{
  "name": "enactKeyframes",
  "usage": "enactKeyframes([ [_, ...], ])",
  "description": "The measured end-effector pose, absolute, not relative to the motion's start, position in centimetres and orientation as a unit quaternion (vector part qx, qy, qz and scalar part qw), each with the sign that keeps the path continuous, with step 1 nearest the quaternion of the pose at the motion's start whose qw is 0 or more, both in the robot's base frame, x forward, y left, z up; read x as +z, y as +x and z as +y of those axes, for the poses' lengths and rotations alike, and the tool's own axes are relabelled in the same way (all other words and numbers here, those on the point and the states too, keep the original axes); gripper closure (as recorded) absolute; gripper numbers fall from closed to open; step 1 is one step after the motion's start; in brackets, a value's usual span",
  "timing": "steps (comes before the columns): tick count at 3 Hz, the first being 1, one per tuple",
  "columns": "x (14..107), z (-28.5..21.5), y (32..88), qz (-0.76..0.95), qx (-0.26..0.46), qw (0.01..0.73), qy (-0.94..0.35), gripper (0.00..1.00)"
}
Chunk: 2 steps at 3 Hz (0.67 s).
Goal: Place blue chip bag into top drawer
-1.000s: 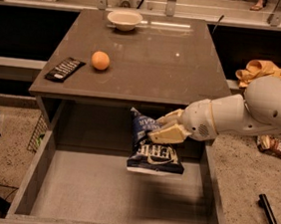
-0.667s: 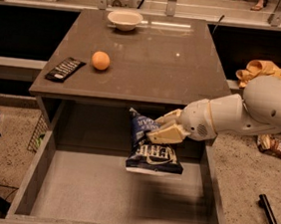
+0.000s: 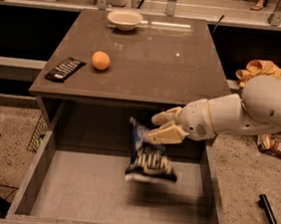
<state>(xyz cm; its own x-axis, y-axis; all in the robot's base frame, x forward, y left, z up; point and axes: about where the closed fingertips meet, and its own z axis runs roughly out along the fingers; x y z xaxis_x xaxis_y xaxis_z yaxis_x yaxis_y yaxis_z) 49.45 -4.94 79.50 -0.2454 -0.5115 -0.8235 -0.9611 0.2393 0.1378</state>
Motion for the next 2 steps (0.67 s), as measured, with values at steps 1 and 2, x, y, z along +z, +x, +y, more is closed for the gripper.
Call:
enactKeyframes([
  [1, 79.50, -4.76, 49.40, 0.712, 0.338, 0.332, -0.518, 0.00],
  [2, 79.49, -4.75, 49.39, 0.712, 0.338, 0.332, -0.518, 0.00],
])
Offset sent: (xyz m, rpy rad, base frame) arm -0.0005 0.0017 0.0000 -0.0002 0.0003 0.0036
